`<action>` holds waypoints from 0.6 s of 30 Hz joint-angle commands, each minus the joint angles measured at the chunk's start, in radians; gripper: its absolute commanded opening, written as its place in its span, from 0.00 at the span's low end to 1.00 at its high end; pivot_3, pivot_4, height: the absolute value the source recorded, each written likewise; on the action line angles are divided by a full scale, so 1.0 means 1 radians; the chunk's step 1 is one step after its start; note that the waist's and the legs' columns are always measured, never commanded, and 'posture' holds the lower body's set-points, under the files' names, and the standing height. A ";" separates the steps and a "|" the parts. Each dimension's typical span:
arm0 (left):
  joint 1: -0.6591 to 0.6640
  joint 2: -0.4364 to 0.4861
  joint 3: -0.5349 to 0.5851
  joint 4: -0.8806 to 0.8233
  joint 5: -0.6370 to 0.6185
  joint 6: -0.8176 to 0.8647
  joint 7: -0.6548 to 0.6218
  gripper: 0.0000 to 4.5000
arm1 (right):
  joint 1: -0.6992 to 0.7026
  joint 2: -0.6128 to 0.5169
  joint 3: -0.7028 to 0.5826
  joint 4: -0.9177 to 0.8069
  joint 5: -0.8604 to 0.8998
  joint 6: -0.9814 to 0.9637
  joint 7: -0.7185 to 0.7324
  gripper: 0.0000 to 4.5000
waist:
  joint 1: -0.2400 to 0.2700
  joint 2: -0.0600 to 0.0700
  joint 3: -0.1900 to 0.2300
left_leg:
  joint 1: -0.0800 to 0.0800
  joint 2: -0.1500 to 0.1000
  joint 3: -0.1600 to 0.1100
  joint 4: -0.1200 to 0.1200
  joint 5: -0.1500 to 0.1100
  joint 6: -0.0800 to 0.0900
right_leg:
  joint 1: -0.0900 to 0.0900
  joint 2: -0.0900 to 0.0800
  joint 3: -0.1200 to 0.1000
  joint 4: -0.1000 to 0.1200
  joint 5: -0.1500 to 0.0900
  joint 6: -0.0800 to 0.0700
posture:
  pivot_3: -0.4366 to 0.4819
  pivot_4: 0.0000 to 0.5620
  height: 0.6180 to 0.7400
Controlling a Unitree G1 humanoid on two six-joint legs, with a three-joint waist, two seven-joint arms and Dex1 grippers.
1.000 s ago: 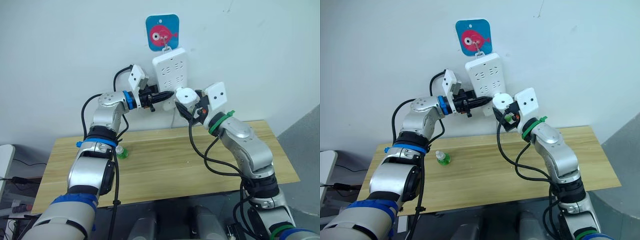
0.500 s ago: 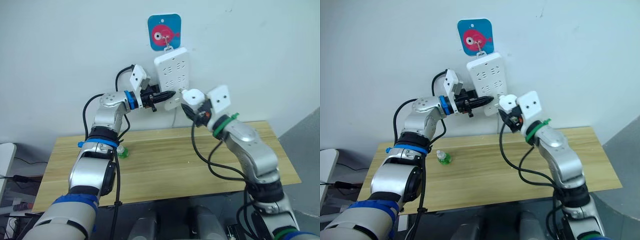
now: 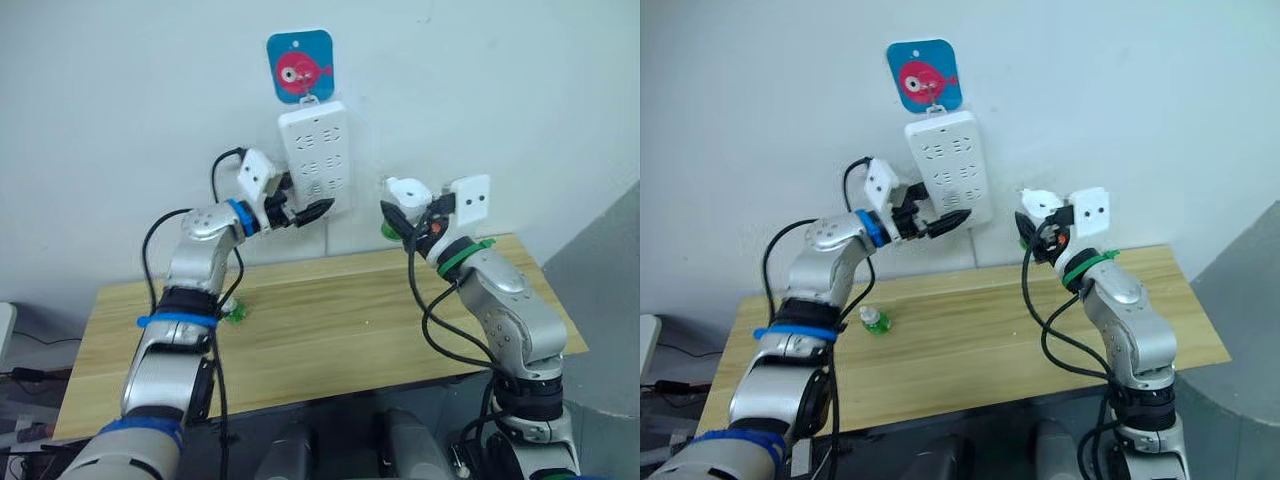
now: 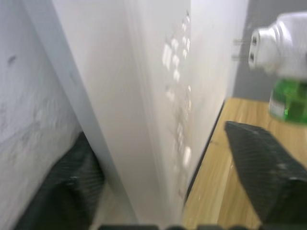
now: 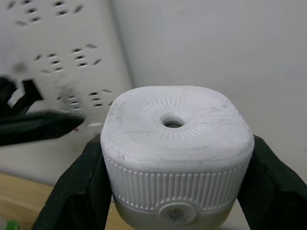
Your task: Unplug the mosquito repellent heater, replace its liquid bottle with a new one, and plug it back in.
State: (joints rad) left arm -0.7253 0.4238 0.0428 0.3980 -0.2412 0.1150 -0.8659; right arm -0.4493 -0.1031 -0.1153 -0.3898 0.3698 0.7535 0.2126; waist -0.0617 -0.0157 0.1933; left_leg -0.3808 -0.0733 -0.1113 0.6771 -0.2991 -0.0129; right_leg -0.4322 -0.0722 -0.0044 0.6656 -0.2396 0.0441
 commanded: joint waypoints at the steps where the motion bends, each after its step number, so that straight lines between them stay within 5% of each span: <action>1: 0.106 0.054 0.077 -0.228 -0.006 0.060 0.098 1.00 | -0.059 0.081 -0.144 0.007 0.160 0.072 -0.082 0.66 | 0.000 0.000 0.000 | -0.001 0.000 0.000 0.000 0.000 0.000 | -0.001 0.000 0.001 0.001 0.000 0.000 | 0.45 0.33 1.00; 6: 0.368 0.075 0.121 -0.593 -0.004 0.071 0.194 1.00 | -0.122 0.193 -0.346 0.056 0.436 0.233 -0.238 0.66 | 0.010 0.001 0.000 | -0.003 0.001 0.001 -0.002 0.000 -0.001 | -0.010 -0.001 0.003 0.008 0.002 -0.003 | 0.47 0.34 1.00; 10: 0.472 0.039 0.044 -0.805 -0.020 0.090 0.220 1.00 | -0.151 0.226 -0.419 0.078 0.619 0.290 -0.359 0.66 | 0.038 0.001 0.001 | -0.004 0.000 0.001 -0.001 0.000 -0.001 | -0.009 -0.001 0.004 0.007 0.001 -0.003 | 0.50 0.34 1.00; 18: 0.395 -0.146 -0.194 -0.646 0.042 0.069 0.254 1.00 | -0.156 0.231 -0.396 0.095 0.862 0.275 -0.524 0.66 | 0.053 0.001 0.000 | -0.003 -0.001 0.005 0.000 0.000 0.000 | -0.007 0.001 0.004 0.007 0.001 -0.003 | 0.50 0.34 1.00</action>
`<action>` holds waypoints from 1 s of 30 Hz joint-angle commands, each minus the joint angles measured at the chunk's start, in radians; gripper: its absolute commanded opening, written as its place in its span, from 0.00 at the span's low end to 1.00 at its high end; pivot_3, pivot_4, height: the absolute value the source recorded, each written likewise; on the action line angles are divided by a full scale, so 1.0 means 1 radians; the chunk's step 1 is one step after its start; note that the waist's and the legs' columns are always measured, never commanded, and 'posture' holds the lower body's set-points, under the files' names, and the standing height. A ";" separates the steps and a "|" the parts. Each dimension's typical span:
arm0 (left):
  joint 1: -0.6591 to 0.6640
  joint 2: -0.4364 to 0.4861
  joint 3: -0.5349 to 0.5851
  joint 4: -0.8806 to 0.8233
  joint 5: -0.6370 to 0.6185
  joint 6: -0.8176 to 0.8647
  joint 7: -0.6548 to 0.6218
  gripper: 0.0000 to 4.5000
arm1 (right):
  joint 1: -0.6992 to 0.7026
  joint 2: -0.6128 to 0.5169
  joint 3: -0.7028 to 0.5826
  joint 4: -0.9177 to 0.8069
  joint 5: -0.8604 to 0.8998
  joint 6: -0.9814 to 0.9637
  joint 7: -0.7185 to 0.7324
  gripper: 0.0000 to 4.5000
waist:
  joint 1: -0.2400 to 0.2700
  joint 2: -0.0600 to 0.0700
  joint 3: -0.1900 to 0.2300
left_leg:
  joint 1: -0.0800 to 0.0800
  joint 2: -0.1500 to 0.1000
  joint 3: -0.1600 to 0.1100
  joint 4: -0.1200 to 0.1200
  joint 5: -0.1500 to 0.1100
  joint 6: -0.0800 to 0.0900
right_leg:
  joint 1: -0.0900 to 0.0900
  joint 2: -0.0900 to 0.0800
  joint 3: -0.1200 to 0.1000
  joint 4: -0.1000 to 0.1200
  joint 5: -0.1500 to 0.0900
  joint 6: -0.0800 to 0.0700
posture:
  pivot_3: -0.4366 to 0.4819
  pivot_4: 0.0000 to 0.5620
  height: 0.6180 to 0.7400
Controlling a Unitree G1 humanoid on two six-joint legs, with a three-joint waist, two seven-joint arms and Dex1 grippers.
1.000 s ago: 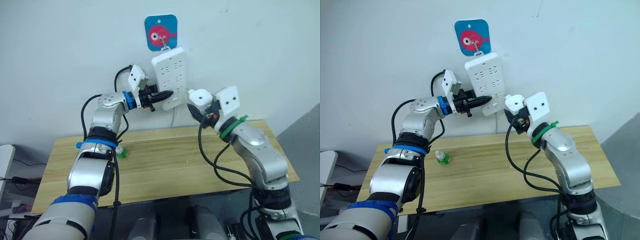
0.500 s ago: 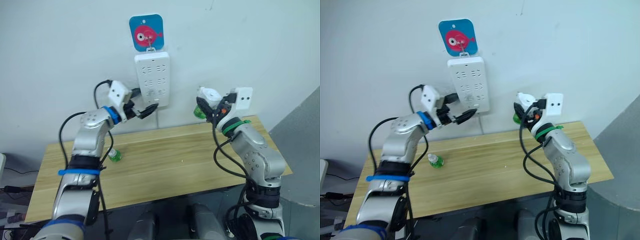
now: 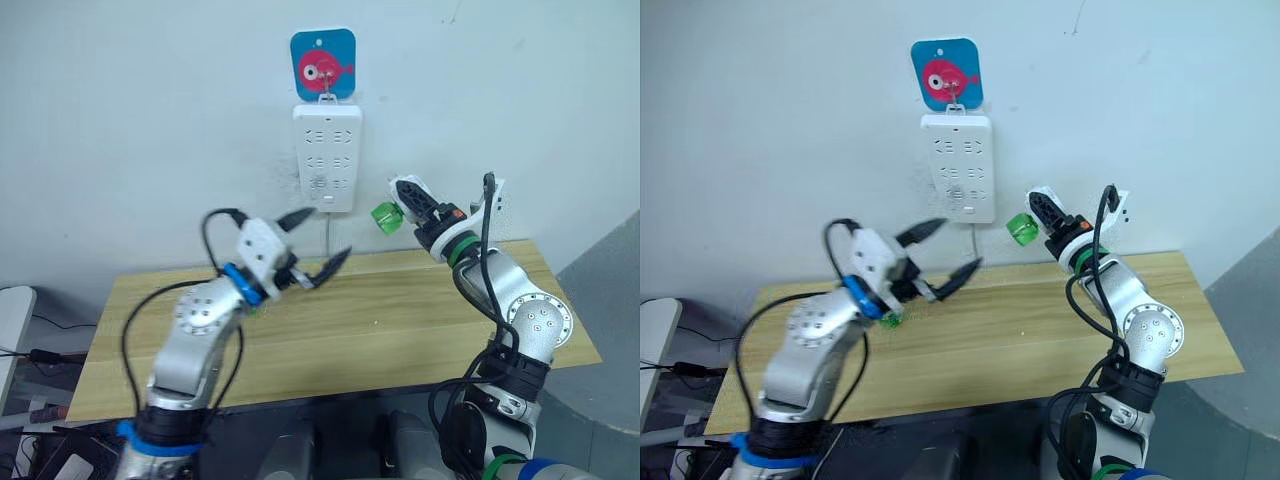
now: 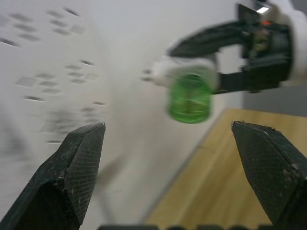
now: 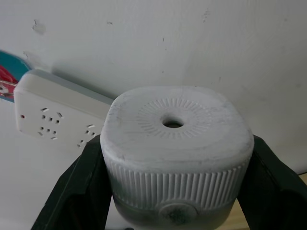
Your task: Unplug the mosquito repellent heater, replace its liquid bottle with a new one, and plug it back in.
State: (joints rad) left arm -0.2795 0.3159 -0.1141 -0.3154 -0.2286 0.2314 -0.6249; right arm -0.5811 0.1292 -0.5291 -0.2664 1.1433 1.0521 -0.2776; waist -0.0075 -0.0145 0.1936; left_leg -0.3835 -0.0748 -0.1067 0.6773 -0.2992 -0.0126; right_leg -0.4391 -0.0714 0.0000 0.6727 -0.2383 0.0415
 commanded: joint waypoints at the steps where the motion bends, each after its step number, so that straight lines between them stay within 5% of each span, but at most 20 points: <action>1: -0.071 -0.057 -0.049 0.104 0.038 -0.064 0.019 1.00 | -0.019 -0.007 0.028 -0.031 0.106 -0.026 -0.044 0.66 | -0.002 0.000 0.000 | 0.000 0.000 0.000 0.000 0.000 0.000 | 0.000 0.000 0.000 0.000 0.000 0.000 | 0.50 0.34 1.00; 28: -0.241 -0.169 -0.068 0.327 0.060 -0.183 0.001 1.00 | 0.074 -0.166 0.218 -0.085 0.333 -0.205 -0.182 0.66 | -0.025 0.000 0.000 | -0.001 0.001 0.002 0.000 0.000 0.001 | -0.001 0.000 0.000 -0.001 0.000 0.000 | 0.43 0.34 1.00; 30: -0.242 -0.170 -0.068 0.329 0.060 -0.184 0.002 0.91 | 0.078 -0.177 0.229 -0.085 0.343 -0.211 -0.182 0.66 | -0.025 0.000 0.000 | -0.001 0.001 0.002 0.000 0.000 0.001 | -0.001 0.000 0.000 -0.001 0.000 0.000 | 0.43 0.34 1.00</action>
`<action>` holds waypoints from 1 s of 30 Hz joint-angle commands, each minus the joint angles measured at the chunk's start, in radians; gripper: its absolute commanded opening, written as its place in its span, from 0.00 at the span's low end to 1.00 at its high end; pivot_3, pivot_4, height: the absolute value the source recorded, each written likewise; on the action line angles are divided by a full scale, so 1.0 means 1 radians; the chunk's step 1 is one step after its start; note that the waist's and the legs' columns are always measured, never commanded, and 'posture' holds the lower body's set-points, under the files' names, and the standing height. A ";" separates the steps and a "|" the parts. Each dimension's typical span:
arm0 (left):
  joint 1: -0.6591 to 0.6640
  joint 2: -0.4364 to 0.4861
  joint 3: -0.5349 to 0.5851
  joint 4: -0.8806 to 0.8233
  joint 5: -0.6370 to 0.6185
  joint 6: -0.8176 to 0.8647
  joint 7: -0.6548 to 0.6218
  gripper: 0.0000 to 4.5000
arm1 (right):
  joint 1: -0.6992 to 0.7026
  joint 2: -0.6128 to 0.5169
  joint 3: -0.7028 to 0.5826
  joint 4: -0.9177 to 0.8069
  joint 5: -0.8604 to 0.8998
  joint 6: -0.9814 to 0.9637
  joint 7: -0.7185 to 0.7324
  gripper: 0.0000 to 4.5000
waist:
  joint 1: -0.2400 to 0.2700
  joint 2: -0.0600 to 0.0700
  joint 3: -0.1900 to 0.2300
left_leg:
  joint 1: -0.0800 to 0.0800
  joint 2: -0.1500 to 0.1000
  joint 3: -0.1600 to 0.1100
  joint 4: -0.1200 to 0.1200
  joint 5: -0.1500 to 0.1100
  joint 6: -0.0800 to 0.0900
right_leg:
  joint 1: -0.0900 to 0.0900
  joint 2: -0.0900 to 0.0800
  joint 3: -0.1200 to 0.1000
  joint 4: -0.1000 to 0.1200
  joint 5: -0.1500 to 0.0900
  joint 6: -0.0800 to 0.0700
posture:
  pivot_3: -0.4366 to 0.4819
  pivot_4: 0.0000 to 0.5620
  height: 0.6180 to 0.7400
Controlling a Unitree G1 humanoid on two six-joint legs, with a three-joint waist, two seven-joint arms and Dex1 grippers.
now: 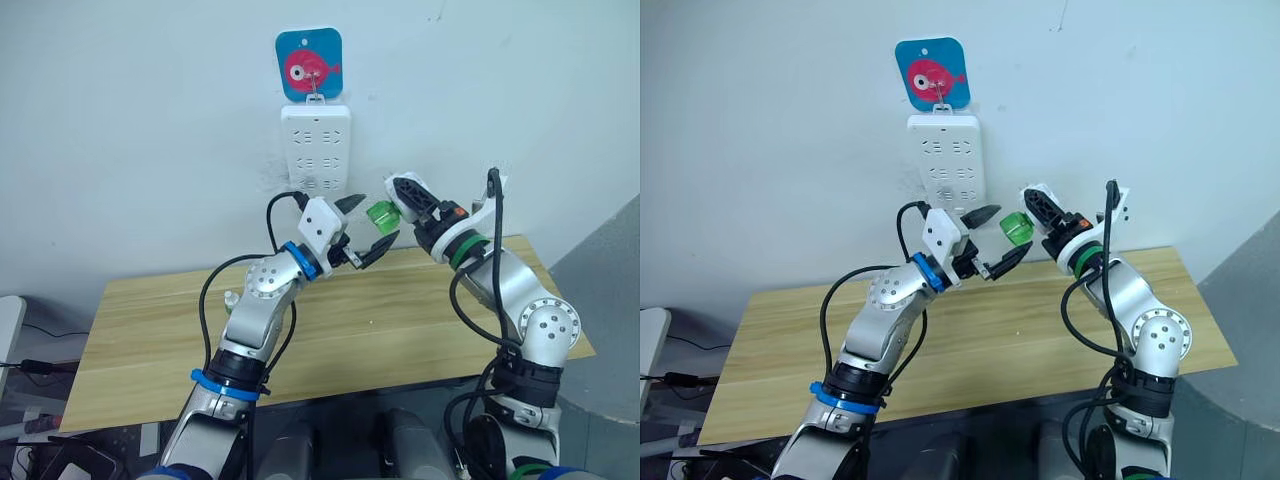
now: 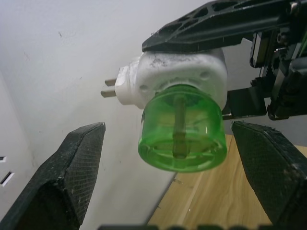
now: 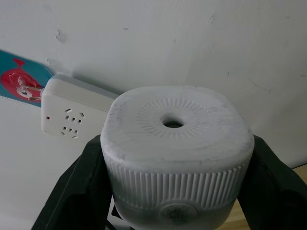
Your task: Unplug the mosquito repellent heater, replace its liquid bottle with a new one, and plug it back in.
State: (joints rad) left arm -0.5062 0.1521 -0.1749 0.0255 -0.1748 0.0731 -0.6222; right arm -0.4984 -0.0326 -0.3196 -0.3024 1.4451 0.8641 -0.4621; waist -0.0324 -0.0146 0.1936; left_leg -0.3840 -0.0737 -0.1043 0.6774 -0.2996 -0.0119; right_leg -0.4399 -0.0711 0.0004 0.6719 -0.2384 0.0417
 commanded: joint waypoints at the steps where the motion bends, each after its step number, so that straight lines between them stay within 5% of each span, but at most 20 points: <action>1: -0.015 -0.007 -0.007 -0.011 0.006 -0.027 0.000 0.86 | -0.002 -0.021 0.025 -0.050 0.047 -0.026 0.002 0.66 | 0.000 0.000 0.000 | 0.000 0.000 0.000 0.000 0.000 0.000 | 0.000 0.000 0.000 0.000 0.000 0.000 | 0.43 0.34 1.00; 6: -0.016 -0.008 -0.013 -0.003 0.003 -0.029 -0.001 0.50 | 0.002 -0.042 0.046 -0.048 0.074 -0.049 0.000 0.66 | 0.000 0.000 0.000 | 0.000 0.000 0.000 0.000 0.000 0.000 | 0.000 0.000 0.000 0.000 0.000 0.000 | 0.43 0.35 1.00; 13: -0.020 0.003 -0.010 -0.002 0.001 -0.033 -0.017 0.50 | 0.021 -0.080 0.076 -0.036 0.155 -0.041 0.011 0.66 | 0.000 0.000 0.000 | 0.000 0.000 0.000 0.000 0.000 0.000 | 0.001 0.000 0.000 -0.001 0.000 0.000 | 0.44 0.35 1.00; 14: -0.018 0.013 -0.011 -0.006 0.000 -0.039 -0.033 0.50 | 0.025 -0.114 0.080 -0.025 0.187 -0.013 0.033 0.83 | 0.000 0.000 0.000 | 0.000 0.000 0.000 0.000 0.000 0.000 | 0.001 0.000 0.000 -0.002 0.000 0.000 | 0.43 0.34 1.00; 17: 0.004 0.069 -0.024 -0.019 -0.006 -0.074 -0.118 0.50 | 0.032 -0.267 0.076 0.068 0.288 0.102 0.127 0.99 | 0.000 0.000 0.000 | 0.000 0.001 0.000 0.000 0.000 0.000 | 0.002 0.001 0.000 -0.005 0.000 0.000 | 0.43 0.33 1.00; 25: 0.069 0.169 -0.039 -0.056 -0.033 -0.129 -0.269 0.50 | -0.020 -0.558 0.142 0.333 0.524 0.329 0.341 0.99 | 0.003 0.000 0.000 | -0.001 0.001 0.004 0.000 -0.002 0.007 | 0.005 0.000 0.001 -0.011 0.000 0.000 | 0.46 0.33 1.00; 30: 0.083 0.176 -0.054 -0.075 -0.003 -0.153 -0.276 0.50 | -0.048 -0.610 0.178 0.370 0.527 0.378 0.408 0.99 | 0.007 0.000 0.000 | -0.001 0.002 0.005 0.000 -0.004 0.010 | 0.005 0.000 0.005 -0.011 0.000 0.000 | 0.48 0.33 1.00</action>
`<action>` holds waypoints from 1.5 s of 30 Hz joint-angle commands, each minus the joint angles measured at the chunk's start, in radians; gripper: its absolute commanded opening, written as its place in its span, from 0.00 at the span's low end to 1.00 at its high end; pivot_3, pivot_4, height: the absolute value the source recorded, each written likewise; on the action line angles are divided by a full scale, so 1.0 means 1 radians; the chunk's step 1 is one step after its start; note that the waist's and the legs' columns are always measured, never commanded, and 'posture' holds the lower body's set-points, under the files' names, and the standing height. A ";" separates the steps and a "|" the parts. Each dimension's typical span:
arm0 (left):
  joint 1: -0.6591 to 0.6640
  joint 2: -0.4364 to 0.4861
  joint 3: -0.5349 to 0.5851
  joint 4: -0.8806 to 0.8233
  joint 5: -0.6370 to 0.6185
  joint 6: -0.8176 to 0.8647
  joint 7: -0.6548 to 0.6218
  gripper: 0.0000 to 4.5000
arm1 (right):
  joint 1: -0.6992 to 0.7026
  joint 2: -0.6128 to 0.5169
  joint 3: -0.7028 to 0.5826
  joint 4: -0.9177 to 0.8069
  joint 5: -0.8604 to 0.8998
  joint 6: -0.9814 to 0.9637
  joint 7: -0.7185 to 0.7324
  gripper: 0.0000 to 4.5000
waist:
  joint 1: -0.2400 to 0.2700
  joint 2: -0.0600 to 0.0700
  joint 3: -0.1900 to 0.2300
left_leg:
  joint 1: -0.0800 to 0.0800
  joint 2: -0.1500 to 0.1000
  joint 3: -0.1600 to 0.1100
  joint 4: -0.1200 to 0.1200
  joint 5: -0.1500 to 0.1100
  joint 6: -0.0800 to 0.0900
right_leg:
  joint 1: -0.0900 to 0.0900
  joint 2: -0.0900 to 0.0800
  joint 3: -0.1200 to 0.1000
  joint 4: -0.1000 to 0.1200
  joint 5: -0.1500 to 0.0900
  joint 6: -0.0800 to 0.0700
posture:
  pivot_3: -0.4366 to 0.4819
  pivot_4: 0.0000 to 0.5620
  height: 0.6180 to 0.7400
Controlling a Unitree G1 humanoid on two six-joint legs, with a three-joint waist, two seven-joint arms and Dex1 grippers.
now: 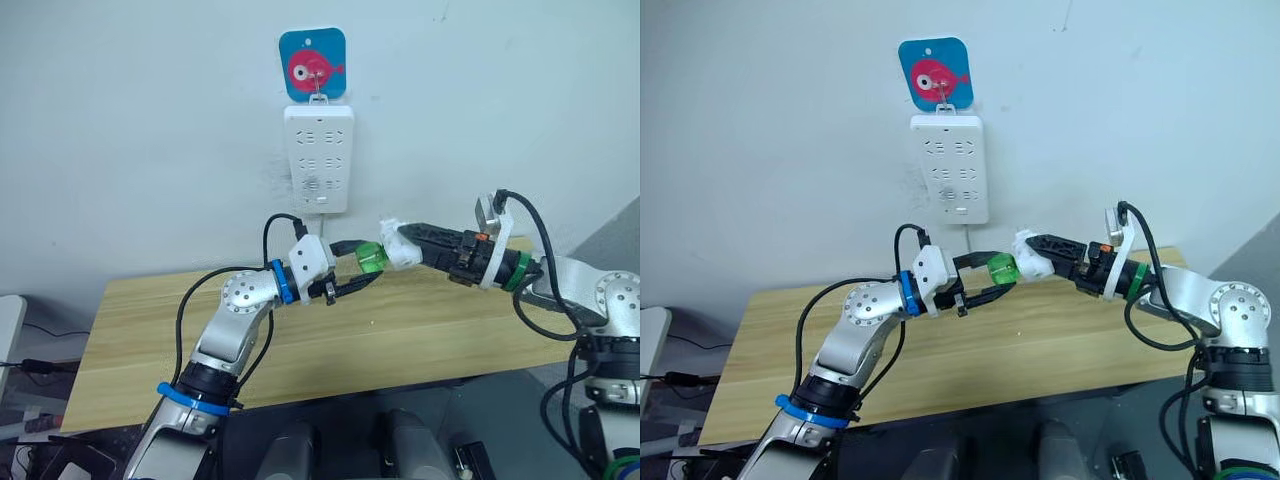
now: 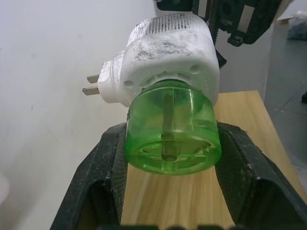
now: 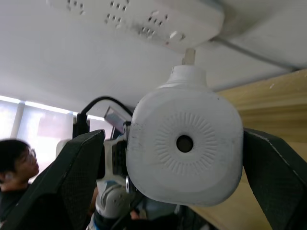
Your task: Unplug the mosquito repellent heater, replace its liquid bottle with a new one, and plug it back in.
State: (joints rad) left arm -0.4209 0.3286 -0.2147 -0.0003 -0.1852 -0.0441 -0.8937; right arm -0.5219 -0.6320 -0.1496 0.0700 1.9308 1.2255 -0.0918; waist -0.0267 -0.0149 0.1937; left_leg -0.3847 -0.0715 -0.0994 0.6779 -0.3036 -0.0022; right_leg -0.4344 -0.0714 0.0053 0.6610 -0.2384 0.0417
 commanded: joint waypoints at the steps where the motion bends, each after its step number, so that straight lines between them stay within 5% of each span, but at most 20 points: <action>1: -0.002 -0.003 -0.017 -0.051 0.011 -0.038 0.000 0.50 | -0.030 -0.012 0.014 0.002 0.041 0.016 0.039 0.99 | 0.001 0.000 0.000 | 0.000 0.000 0.000 0.000 0.000 0.000 | 0.000 0.000 0.000 0.000 0.000 0.000 | 0.48 0.33 1.00; 7: 0.000 -0.004 -0.030 -0.052 0.024 -0.053 0.006 0.50 | -0.046 -0.011 0.034 0.005 0.025 -0.006 0.032 0.99 | 0.003 0.000 0.000 | 0.000 0.000 0.000 0.000 0.000 0.000 | 0.000 0.000 0.000 0.000 0.000 0.000 | 0.48 0.33 1.00; 13: -0.003 0.003 -0.030 -0.044 0.023 -0.060 0.000 0.50 | -0.037 -0.050 0.030 -0.007 0.011 0.003 0.069 0.66 | 0.004 0.000 0.000 | 0.000 0.000 0.000 0.000 0.000 0.000 | 0.000 0.000 0.000 0.000 0.000 0.000 | 0.47 0.33 1.00; 19: -0.014 0.007 -0.034 -0.039 -0.007 -0.040 -0.033 0.50 | -0.033 -0.060 0.029 -0.028 -0.032 0.002 0.103 0.67 | 0.003 0.000 0.000 | 0.000 0.000 0.001 0.000 0.000 0.000 | 0.000 0.000 0.001 0.000 0.000 0.000 | 0.46 0.33 1.00; 25: -0.107 0.077 0.083 -0.070 -0.555 0.825 -0.111 0.50 | -0.008 -0.082 0.037 -0.101 -0.173 0.040 0.255 0.67 | -0.001 0.000 0.000 | -0.001 0.000 -0.001 0.001 0.000 0.000 | 0.000 0.001 -0.001 0.000 0.000 0.000 | 0.48 0.32 1.00; 28: -0.189 0.082 0.184 0.056 -0.766 1.100 -0.116 0.50 | 0.005 -0.095 0.046 -0.127 -0.249 0.060 0.347 0.67 | -0.004 0.000 0.000 | 0.000 -0.001 -0.002 0.002 0.000 0.001 | 0.000 0.004 -0.006 0.002 -0.001 0.001 | 0.49 0.31 1.00; 34: -0.197 0.110 0.146 0.094 -0.711 1.120 -0.160 0.50 | -0.006 -0.072 0.026 -0.102 -0.292 0.040 0.385 0.67 | -0.002 0.000 0.000 | 0.000 -0.001 -0.004 0.002 0.002 -0.004 | 0.001 0.002 -0.009 0.001 -0.001 0.001 | 0.48 0.29 1.00; 39: -0.131 0.119 0.168 0.011 -0.690 1.093 -0.117 0.87 | -0.006 -0.039 -0.019 -0.059 -0.250 0.001 0.298 0.67 | -0.001 0.000 0.000 | 0.000 -0.001 -0.003 0.002 0.002 -0.004 | 0.000 -0.001 -0.007 0.001 0.000 0.001 | 0.45 0.28 1.00; 41: -0.071 0.185 0.113 -0.082 -0.596 1.004 -0.138 0.99 | 0.007 -0.030 -0.039 -0.049 -0.235 -0.011 0.259 0.67 | -0.001 0.000 0.000 | -0.001 -0.001 -0.003 0.002 0.002 -0.004 | -0.001 -0.001 -0.004 0.001 0.000 0.001 | 0.45 0.27 1.00; 45: 0.040 0.209 0.059 -0.170 -0.292 0.582 -0.040 1.00 | 0.028 -0.003 -0.076 -0.024 -0.165 -0.051 0.157 0.67 | 0.001 0.000 -0.001 | -0.001 -0.001 0.001 0.001 0.002 -0.004 | -0.002 -0.002 0.002 0.000 0.000 0.001 | 0.45 0.26 1.00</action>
State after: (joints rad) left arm -0.3862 0.5414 -0.1413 -0.1280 -0.5822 0.7067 -0.9620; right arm -0.4893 -0.6397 -0.1872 0.0584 1.7117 1.1986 0.0878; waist -0.0256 -0.0147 0.1925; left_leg -0.3854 -0.0731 -0.0980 0.6787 -0.3014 -0.0064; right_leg -0.4368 -0.0736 0.0082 0.6611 -0.2385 0.0422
